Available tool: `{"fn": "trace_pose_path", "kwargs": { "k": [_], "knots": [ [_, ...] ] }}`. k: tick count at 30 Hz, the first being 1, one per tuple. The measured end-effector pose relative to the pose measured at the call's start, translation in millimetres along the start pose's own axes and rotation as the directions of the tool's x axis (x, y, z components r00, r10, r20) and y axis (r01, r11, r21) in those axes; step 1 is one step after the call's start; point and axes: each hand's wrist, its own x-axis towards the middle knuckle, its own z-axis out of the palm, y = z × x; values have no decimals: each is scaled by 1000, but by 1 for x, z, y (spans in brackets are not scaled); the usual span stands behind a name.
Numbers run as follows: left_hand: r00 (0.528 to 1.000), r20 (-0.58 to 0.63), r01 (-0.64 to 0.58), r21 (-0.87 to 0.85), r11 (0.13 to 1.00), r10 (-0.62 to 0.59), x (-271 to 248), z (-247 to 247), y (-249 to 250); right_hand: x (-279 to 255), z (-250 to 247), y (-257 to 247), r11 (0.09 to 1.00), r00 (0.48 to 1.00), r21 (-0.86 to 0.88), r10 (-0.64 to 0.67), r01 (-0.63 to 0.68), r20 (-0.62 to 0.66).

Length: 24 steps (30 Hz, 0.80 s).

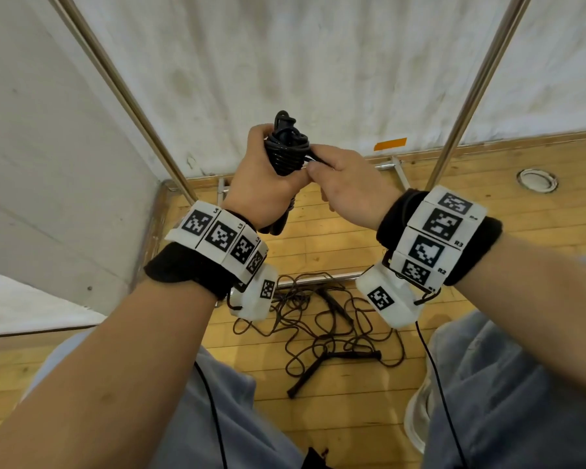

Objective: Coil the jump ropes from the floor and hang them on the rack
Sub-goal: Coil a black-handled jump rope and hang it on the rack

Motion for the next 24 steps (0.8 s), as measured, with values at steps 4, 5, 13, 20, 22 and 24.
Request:
{"fn": "trace_pose_path", "kwargs": {
  "k": [4,5,13,20,22,24],
  "knots": [
    [998,35,-56,-29,998,57,0,-1,4,0,-6,-5,999,996,-20,-42,40,-75],
    [997,49,-53,-45,998,55,0,-2,5,0,-8,-6,999,996,-6,-43,42,-79],
    [995,-86,-60,-43,997,56,-3,-7,6,-6,-11,-15,994,998,93,-60,62,-23],
    [998,29,-49,-101,994,52,-7,-3,11,-5,-7,-5,982,993,175,-60,77,-101],
    [999,7,-39,-66,997,40,-7,-1,11,-4,-6,-4,984,990,168,-37,59,-133],
    [999,-30,-23,-36,999,22,-6,2,8,-4,-5,-4,990,984,132,-26,50,-178]
  ]
}}
